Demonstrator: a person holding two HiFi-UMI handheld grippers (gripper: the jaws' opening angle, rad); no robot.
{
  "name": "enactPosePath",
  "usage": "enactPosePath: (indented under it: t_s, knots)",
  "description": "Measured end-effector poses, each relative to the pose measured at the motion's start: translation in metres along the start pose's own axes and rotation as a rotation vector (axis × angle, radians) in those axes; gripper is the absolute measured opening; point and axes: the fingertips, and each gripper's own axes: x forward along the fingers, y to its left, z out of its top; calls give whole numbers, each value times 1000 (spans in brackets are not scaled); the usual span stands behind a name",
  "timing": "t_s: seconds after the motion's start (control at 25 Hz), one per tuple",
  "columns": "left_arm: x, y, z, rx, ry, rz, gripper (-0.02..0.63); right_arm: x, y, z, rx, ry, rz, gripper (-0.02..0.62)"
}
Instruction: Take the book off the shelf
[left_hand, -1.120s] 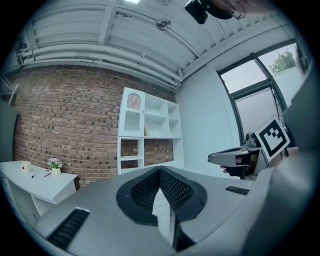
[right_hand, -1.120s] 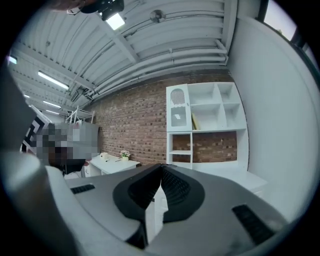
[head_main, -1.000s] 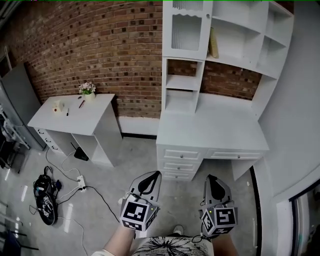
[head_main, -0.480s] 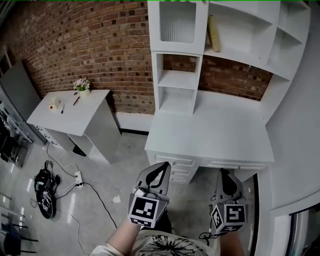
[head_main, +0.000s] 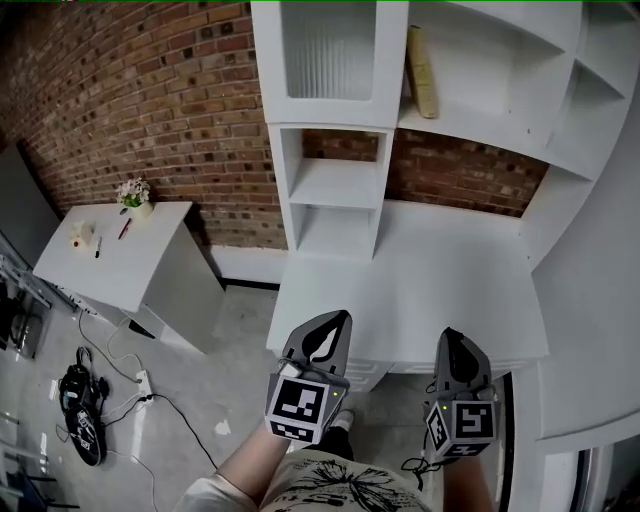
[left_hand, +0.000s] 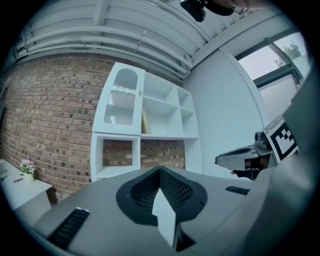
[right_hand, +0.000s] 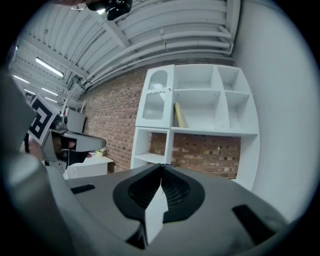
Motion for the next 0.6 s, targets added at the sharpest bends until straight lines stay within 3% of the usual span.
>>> enactPosePath:
  t_s: [0.28,0.6]
  knots:
    - [116,61,22,-11,-11,-4,15,109,-45,36,26,-46,-56,3]
    - [200,96,25,5,11,13,15,195,-86,56,-14,-79,-78,3]
